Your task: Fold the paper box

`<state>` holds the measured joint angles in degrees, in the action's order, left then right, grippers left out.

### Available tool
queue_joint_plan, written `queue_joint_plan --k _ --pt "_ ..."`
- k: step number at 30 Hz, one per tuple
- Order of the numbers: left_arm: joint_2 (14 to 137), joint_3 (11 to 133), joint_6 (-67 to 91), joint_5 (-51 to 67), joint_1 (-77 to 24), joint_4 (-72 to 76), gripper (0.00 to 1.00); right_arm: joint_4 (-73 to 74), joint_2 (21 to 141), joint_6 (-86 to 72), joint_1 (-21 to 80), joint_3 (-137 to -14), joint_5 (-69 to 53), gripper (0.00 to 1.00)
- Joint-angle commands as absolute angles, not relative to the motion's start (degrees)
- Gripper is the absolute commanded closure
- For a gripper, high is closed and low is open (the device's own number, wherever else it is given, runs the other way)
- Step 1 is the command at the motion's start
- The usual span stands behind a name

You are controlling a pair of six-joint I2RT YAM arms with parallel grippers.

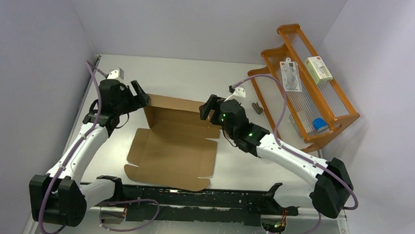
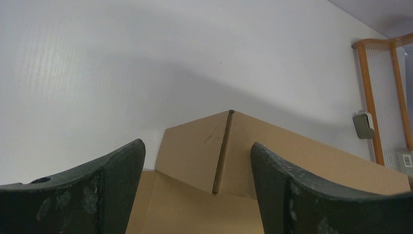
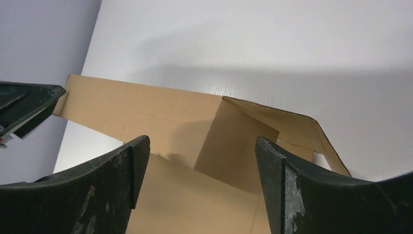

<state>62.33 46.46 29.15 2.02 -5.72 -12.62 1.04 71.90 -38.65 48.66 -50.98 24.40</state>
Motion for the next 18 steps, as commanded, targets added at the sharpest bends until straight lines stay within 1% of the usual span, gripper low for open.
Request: queue_joint_plan --k 1,5,11,13,18 --pt "63.14 47.07 28.92 7.53 -4.99 -10.81 0.18 -3.57 73.88 -42.93 46.82 -50.82 20.17 0.19" --pt "62.68 46.06 29.24 9.82 -4.92 -10.46 0.24 -5.21 74.8 -43.66 46.46 -50.26 16.94 0.25" --pt "59.81 44.61 29.36 11.94 -4.92 -11.46 0.32 -8.52 76.49 -44.71 45.6 -49.83 11.58 0.39" --pt "58.73 44.19 29.29 12.46 -4.93 -12.02 0.35 -9.63 77.11 -44.86 45.32 -49.83 10.69 0.43" --pt "55.75 42.39 29.63 13.37 -4.92 -12.94 0.38 -11.83 79.34 -44.43 44.05 -50.63 8.27 0.49"
